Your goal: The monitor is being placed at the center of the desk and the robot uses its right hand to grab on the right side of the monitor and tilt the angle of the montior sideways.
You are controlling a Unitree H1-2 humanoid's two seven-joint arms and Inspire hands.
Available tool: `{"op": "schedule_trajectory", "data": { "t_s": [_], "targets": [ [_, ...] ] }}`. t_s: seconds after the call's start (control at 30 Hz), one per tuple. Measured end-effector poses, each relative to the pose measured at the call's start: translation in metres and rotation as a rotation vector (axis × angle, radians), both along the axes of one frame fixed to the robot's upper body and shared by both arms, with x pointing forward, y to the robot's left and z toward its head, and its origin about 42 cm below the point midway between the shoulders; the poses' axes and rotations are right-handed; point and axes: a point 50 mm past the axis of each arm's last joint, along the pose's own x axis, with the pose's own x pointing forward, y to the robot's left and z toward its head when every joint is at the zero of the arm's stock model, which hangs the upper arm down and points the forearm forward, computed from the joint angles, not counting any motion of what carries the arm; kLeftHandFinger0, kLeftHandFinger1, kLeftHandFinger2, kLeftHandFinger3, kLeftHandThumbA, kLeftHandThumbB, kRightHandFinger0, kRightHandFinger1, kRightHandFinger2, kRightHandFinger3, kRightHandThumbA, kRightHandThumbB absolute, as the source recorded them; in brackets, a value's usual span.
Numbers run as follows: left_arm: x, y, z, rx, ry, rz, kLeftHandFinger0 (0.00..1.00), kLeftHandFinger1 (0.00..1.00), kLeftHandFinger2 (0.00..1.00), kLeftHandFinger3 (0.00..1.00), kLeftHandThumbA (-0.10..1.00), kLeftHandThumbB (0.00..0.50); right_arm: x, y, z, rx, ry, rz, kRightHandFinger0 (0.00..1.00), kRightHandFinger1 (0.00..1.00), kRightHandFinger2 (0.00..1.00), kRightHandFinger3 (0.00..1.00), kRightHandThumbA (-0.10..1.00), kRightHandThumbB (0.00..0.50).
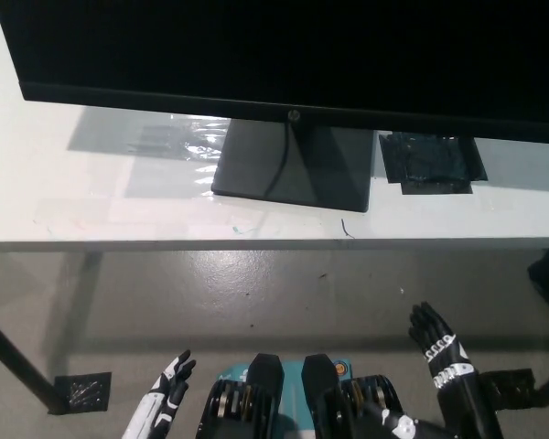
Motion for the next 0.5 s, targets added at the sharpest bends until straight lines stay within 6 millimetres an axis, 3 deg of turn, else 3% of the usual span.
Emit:
{"op": "schedule_trajectory", "data": {
  "t_s": [0.13,0.2,0.5],
  "targets": [
    [-0.001,0.001,-0.003,0.000,0.014,-0.001,1.00,1.00,1.00,1.00,1.00,0.257,0.008,-0.003,0.012,0.069,-0.021,0.022,1.00,1.00,1.00,1.00,1.00,0.413],
    [0.000,0.001,-0.003,-0.001,0.014,0.000,1.00,1.00,1.00,1.00,1.00,0.271,0.013,-0.004,0.017,0.097,-0.028,0.030,1.00,1.00,1.00,1.00,1.00,0.437],
    [0.012,0.001,0.003,-0.002,-0.012,-0.004,1.00,1.00,1.00,1.00,1.00,0.258,0.063,-0.013,0.050,0.252,-0.069,0.049,1.00,1.00,1.00,1.00,1.00,0.441]
  ]
}}
